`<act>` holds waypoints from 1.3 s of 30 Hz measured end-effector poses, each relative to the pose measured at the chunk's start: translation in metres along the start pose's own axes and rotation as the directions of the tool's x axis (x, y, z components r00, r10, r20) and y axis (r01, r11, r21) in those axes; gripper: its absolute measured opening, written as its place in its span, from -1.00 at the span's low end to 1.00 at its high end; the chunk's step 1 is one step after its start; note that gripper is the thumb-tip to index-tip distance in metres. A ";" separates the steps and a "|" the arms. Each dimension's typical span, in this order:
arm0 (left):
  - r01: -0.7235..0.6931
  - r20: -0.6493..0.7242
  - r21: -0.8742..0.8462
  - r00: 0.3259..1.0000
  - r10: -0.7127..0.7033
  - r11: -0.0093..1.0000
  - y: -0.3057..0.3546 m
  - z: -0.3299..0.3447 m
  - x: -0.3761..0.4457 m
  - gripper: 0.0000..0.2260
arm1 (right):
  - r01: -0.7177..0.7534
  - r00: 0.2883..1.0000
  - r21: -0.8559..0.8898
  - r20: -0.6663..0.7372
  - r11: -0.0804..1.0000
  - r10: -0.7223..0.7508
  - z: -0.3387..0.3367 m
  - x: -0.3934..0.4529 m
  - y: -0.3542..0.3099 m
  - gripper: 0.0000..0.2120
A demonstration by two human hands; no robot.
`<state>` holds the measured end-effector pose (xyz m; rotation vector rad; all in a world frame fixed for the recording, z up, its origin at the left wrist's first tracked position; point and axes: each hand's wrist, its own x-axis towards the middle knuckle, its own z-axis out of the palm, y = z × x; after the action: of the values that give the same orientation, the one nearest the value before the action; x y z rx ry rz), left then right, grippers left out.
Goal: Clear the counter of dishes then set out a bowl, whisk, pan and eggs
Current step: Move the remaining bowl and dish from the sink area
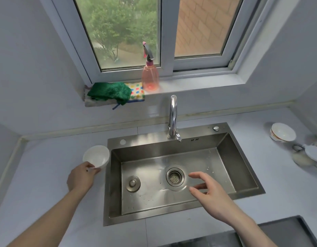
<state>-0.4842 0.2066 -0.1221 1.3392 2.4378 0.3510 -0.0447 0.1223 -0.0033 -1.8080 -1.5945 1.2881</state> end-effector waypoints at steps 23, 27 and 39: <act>-0.875 0.331 -0.401 0.139 0.933 0.272 0.347 0.064 -0.413 -0.73 | -0.153 0.872 0.439 -0.362 0.885 0.330 -0.184 -0.233 0.179 -0.81; -0.891 0.375 -0.425 -0.015 0.927 0.157 0.382 0.086 -0.470 -0.71 | -0.230 0.825 0.428 -0.391 0.874 0.408 -0.199 -0.272 0.222 -0.79; -0.841 0.498 -0.507 -0.107 0.860 0.189 0.490 0.161 -0.522 -0.56 | -0.162 0.527 0.770 -0.461 0.617 0.714 -0.233 -0.338 0.309 -0.82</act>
<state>0.2172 0.0303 0.0025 2.3247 0.5297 0.0486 0.3460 -0.2112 -0.0091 -1.9263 -0.1040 0.8768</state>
